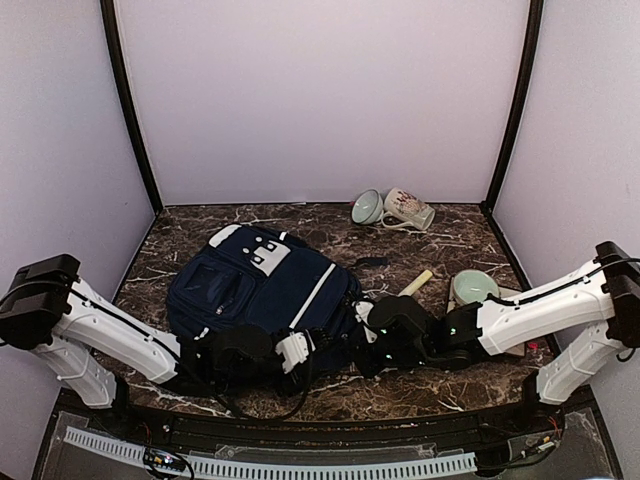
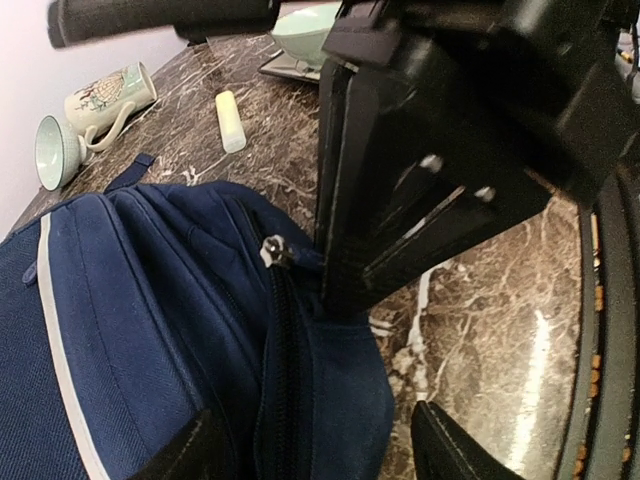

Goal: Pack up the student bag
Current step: Hold the largest pocket of the student bag, then zip the student bag into the largest pocket of the bag.

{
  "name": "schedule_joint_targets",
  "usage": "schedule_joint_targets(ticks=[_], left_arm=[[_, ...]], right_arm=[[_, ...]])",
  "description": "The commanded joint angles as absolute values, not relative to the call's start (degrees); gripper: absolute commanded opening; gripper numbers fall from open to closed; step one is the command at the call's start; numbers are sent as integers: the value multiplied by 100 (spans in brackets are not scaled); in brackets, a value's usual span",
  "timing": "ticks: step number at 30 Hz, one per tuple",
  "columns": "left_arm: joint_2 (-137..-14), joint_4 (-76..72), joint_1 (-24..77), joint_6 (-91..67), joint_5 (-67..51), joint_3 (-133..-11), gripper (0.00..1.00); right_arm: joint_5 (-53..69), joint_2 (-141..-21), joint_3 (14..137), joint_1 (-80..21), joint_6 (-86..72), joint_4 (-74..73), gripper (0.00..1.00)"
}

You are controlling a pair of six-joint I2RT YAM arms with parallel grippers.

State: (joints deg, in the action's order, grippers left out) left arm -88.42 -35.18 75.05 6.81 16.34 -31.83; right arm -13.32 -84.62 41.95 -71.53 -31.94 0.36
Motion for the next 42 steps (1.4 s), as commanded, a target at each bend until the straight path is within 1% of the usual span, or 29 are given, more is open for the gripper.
schedule_joint_targets(ticks=[1,2,5,7,12,21,31,39,42], left_arm=[[-9233,-3461,7296,858,1457,-3385,62],[-9285,-3482,7295,873,1454,-3396,56],[-9315,-3522,7294,854,1433,-3395,21],[-9270,-3518,7293,832,1463,-3334,1],[-8928,-3538,7303,724,1416,-3036,0],[-8505,-3498,7324,532,1194,-2598,0],[-7908,-3409,7377,385,1050,-2249,0],[-7412,-3279,7399,268,902,-2019,0],[-7306,-3221,7400,251,957,-1968,0]], right_arm=[[-1322,-8203,4139,-7179,-3112,346,0],[-1341,-8189,4132,-7175,-3103,328,0],[-1459,-8138,4133,-7178,-3094,221,0],[-1573,-8086,4123,-7167,-3094,136,0],[-1707,-7921,3967,-6958,-3067,47,0],[-1548,-7860,3717,-6323,-2943,107,0],[-1198,-8191,3733,-5734,-2707,439,0],[-1037,-8595,3898,-5471,-2409,754,0],[-768,-8668,3895,-5458,-2237,930,0]])
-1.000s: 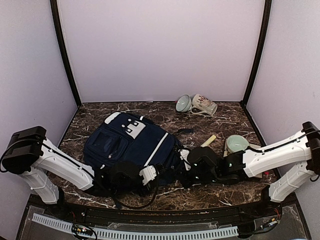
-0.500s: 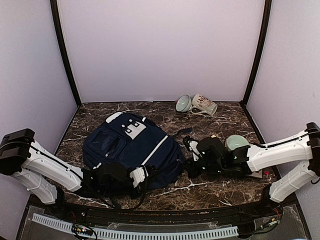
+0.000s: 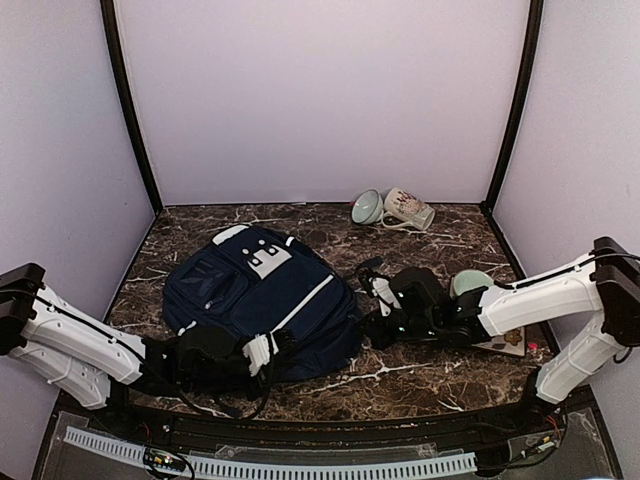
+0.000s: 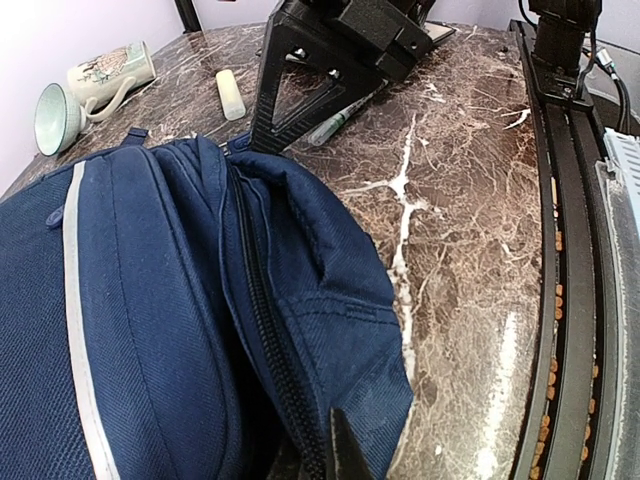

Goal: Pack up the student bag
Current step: Zip the student bag into the largest pocket of the bag.

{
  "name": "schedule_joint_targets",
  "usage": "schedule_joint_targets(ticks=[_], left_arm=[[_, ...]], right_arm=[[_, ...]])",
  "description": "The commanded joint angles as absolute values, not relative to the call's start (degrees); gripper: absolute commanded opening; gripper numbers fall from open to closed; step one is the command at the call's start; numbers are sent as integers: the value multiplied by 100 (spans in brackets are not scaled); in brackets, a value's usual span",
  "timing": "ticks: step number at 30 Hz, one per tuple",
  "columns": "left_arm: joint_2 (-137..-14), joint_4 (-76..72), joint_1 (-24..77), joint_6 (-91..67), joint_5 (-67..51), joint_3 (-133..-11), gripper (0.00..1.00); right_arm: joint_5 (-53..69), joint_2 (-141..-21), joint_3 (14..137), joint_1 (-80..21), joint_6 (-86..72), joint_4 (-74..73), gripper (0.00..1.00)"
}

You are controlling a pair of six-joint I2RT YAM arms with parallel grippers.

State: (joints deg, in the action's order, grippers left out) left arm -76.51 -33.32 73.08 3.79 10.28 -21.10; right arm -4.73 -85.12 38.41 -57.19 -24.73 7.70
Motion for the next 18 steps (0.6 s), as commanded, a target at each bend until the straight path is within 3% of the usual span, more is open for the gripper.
schedule_joint_targets(ticks=[1,5,13,15,18], left_arm=[[-7284,-3215,7398,239,990,-1934,0],[-7201,-3221,7398,194,1180,-1872,0],[-7076,-2645,7437,110,1459,-2168,1],[-7002,-2404,7506,97,1513,-2302,7],[-6891,-2181,7625,105,1553,-2495,27]], right_arm=[[-589,-8674,3872,-5458,-2179,1011,0],[-18,-8625,3759,-5515,-2163,1167,0],[-56,-8553,3850,-6323,-2378,1208,0],[-95,-8619,3970,-6594,-2428,1186,0],[-220,-8733,4181,-6945,-2485,1163,0]])
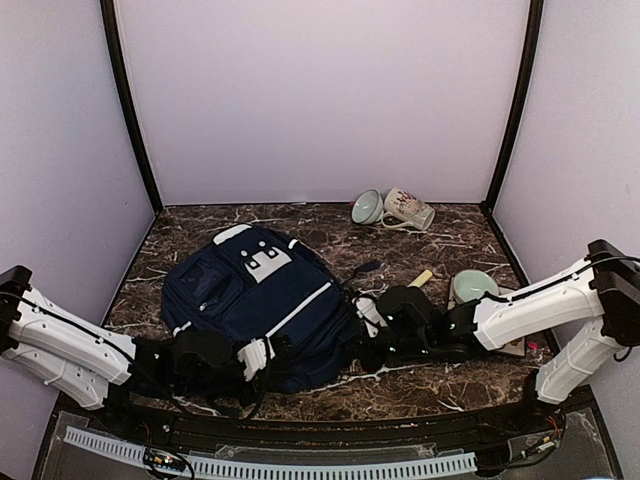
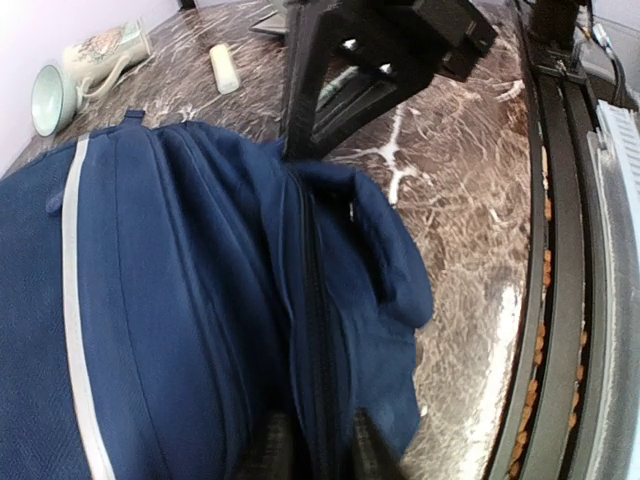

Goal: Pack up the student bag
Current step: Zip the student bag into the largest pocket of the bag, then hold the largest pocket of the student bag.

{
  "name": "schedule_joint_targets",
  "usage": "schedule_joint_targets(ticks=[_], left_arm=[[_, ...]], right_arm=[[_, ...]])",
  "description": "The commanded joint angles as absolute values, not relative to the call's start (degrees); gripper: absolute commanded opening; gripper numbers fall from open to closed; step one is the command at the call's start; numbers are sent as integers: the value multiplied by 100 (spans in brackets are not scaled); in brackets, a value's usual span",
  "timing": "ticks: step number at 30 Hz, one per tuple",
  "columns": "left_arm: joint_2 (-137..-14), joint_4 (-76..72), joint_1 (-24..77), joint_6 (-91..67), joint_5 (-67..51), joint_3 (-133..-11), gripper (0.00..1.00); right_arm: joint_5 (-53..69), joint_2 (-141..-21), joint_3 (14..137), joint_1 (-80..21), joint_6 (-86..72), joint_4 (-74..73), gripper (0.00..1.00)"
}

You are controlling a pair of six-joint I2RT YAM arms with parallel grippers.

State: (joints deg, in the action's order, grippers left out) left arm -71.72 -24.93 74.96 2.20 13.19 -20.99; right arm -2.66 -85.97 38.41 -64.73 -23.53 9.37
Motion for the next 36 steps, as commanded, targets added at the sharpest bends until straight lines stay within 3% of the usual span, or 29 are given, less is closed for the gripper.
schedule_joint_targets(ticks=[1,5,8,19,24,28,36], left_arm=[[-6864,-2127,7667,111,1560,-2550,33],[-6906,-2115,7742,178,1567,-2684,50],[-7104,-2294,7743,247,1683,-2747,57],[-8326,-2708,7721,358,2137,-3333,56],[-8705,-2832,7647,252,2170,-3400,46],[-8771,-2800,7642,208,2251,-3417,2],[-8338,-2725,7650,58,2309,-3144,0]], right_arm=[[-265,-8758,4250,-7041,-2494,1144,0],[-445,-8740,4410,-7272,-2488,1013,0],[-530,-8607,4391,-7336,-2492,965,0],[-543,-7881,3841,-7507,-2540,1058,0],[-455,-7572,3644,-7580,-2518,1195,0],[-547,-7475,3559,-7600,-2509,1183,0],[-1474,-7527,3612,-7570,-2592,795,0]])
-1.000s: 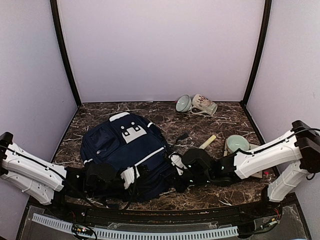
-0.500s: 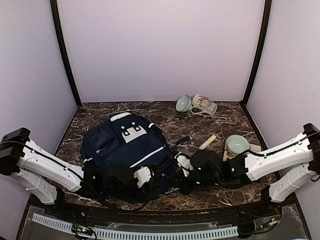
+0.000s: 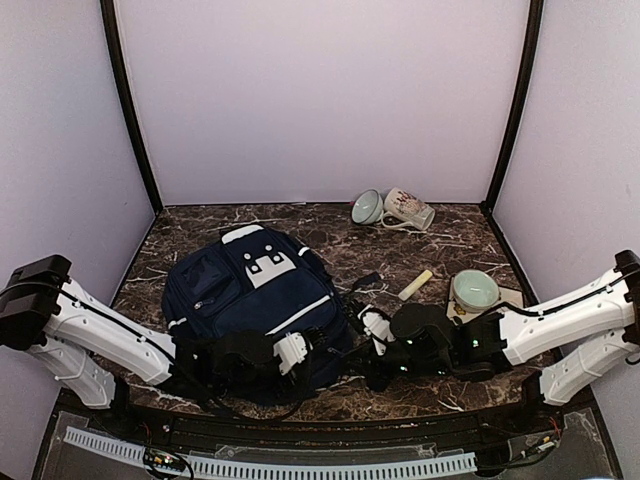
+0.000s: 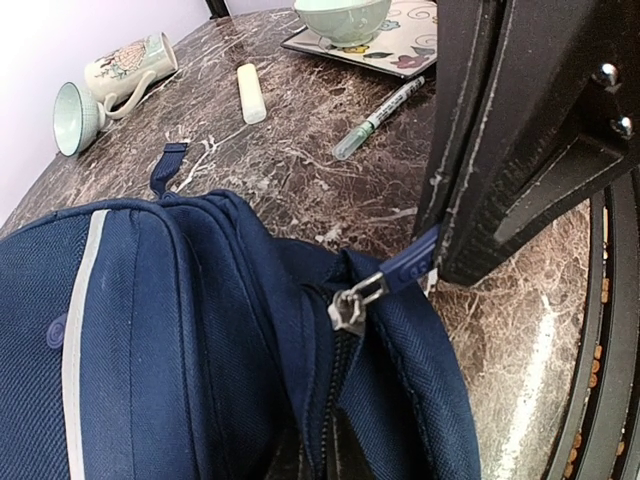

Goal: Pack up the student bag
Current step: Zip the student bag into the largest pocket of the bag, then hold the largest pocket of the student bag.

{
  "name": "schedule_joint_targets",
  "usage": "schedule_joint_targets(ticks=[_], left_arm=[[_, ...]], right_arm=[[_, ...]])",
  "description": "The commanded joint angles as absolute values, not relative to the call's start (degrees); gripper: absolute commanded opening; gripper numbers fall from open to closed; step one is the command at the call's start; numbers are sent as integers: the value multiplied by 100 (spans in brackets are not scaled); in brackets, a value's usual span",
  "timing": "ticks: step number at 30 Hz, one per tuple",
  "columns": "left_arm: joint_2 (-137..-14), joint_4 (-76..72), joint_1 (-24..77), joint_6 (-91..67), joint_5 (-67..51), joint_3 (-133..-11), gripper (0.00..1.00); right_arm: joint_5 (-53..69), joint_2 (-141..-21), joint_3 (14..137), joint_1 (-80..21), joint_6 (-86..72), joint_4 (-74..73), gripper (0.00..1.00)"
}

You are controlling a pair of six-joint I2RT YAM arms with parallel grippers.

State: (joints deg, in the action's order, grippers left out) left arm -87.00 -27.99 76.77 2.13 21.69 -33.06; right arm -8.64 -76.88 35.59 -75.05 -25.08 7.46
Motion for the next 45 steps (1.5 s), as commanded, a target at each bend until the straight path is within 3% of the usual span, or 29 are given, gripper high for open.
schedule_joint_targets(ticks=[1,20,35,45], left_arm=[[-8264,-2703,7655,23,2311,-3091,0],[-7086,-2579,7665,-210,1525,-2505,0],[-7040,-2626,7664,-192,1443,-2354,0],[-7136,-2184,7673,-166,2134,-2311,0]], right_arm=[[-1605,-7557,3630,-7545,-2616,735,0],[-1581,-8809,3867,-6296,-2785,1087,0],[-237,-8372,3441,-6367,-2307,1827,0],[-543,-8351,3680,-7133,-2411,1613,0]])
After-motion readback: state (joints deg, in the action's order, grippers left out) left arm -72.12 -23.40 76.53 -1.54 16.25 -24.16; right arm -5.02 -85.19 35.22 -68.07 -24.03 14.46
